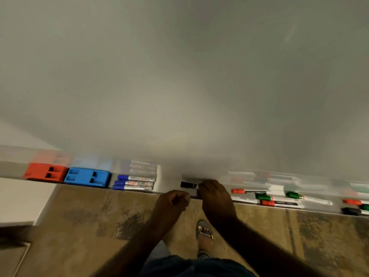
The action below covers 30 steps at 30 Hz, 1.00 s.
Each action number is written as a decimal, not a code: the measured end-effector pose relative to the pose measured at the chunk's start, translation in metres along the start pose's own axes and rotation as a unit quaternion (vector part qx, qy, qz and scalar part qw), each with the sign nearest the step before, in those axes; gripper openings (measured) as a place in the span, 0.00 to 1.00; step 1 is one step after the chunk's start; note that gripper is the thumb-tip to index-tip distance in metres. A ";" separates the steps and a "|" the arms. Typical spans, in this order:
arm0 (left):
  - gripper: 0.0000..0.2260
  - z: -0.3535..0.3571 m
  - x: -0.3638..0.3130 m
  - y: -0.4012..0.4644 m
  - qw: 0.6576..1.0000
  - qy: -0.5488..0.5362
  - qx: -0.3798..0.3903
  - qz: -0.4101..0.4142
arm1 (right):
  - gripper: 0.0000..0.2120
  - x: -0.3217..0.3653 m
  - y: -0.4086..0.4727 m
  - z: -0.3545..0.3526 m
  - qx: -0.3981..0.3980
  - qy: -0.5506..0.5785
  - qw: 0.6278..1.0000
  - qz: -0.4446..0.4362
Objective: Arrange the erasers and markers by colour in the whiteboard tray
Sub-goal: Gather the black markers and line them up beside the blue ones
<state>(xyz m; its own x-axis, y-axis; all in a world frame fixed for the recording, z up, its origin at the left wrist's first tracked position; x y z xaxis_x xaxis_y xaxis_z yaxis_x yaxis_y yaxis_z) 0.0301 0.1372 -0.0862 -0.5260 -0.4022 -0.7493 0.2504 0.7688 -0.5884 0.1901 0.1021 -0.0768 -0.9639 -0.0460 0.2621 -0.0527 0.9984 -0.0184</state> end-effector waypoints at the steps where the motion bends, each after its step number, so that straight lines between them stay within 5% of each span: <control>1: 0.07 -0.002 0.001 0.001 1.000 0.000 -0.001 -0.004 | 0.14 0.002 0.000 0.001 -0.004 0.001 1.000 0.000; 10: 0.07 -0.006 0.008 0.002 0.996 -0.078 0.023 -0.036 | 0.18 0.025 0.009 -0.020 -0.055 0.038 0.997 -0.028; 17: 0.17 -0.004 0.002 -0.002 0.973 -0.220 0.019 -0.062 | 0.05 0.058 0.003 -0.049 -0.103 0.103 0.985 -0.091; 24: 0.20 0.003 -0.001 -0.008 0.930 -0.360 0.056 -0.042 | 0.12 0.070 -0.016 -0.057 -0.090 0.178 0.973 -0.120; 30: 0.24 0.019 0.010 -0.004 0.879 -0.462 0.067 -0.101 | 0.12 0.011 -0.031 -0.053 -0.019 0.186 0.982 0.001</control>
<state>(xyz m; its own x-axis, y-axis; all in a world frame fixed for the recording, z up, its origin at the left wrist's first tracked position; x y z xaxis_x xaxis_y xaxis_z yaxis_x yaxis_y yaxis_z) 0.0388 0.1208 -0.0974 0.2978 -0.8031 -0.5161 0.3533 0.5950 -0.7219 0.1949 0.0727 -0.0217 -0.8020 -0.0356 0.5962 -0.0335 0.9993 0.0146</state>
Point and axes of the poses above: each hand's wrist, its own y-axis towards the middle knuckle, its own z-axis out of the palm, x = y × z, the point moved 7 cm from there along y, towards the middle knuckle, and after that the axes turned 7 degrees about -z, right-handed, at the moved point
